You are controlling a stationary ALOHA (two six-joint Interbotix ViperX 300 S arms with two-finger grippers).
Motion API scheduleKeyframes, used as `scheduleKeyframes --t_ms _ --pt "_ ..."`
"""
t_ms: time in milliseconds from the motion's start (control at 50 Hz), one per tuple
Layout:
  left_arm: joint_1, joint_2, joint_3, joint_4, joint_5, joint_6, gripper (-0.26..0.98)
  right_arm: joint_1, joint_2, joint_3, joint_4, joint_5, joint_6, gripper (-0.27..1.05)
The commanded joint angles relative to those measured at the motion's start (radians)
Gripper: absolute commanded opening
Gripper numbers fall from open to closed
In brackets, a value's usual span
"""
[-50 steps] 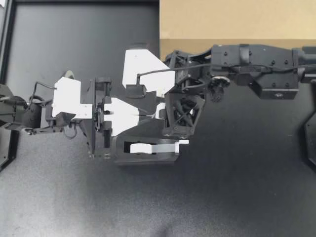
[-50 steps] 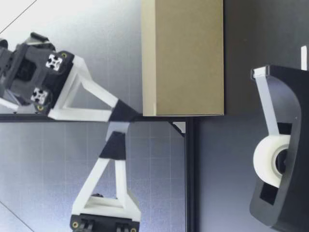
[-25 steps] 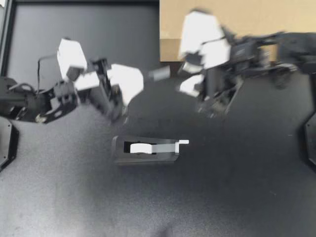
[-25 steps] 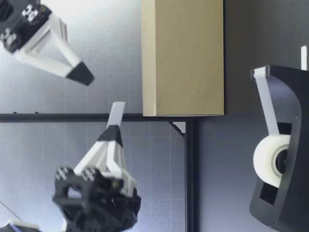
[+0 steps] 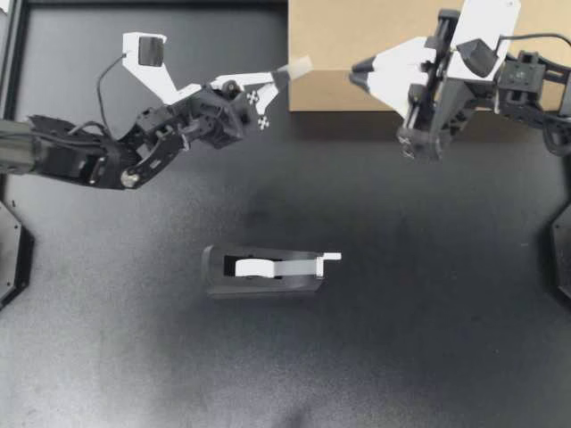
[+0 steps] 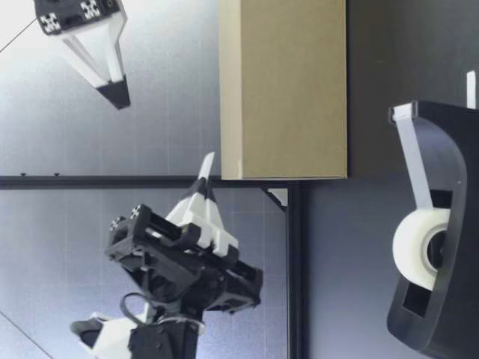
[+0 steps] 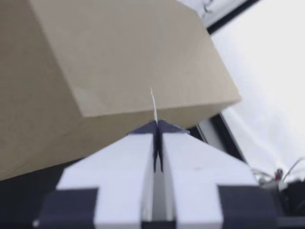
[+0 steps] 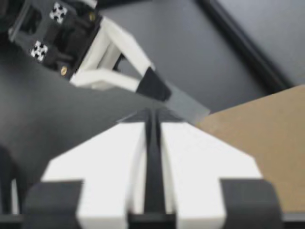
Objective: Cut a small piece of tape from the tape dispenser then place it on the cardboard box's edge.
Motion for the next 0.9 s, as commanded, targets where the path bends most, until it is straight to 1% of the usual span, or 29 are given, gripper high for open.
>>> scheduleKeyframes --t_ms 0,120,220,580,880 --pt "0.015 0.0 -0.028 0.003 -0.015 -0.023 -0.11 -0.025 0.032 -0.023 0.003 -0.04 -0.005 0.02" --pt "0.029 0.017 -0.037 0.003 -0.015 -0.051 -0.11 -0.046 0.094 -0.041 0.0 -0.069 -0.009 -0.04" --pt "0.035 0.023 -0.041 0.003 -0.015 -0.063 -0.11 -0.049 0.138 -0.063 0.0 -0.08 -0.018 -0.06" --pt "0.057 0.041 -0.043 0.003 -0.012 -0.074 -0.11 -0.055 0.276 -0.152 -0.002 -0.075 -0.074 -0.06" --pt "0.063 0.064 -0.061 0.003 0.011 -0.074 -0.11 -0.069 0.342 -0.19 -0.002 -0.075 -0.075 -0.06"
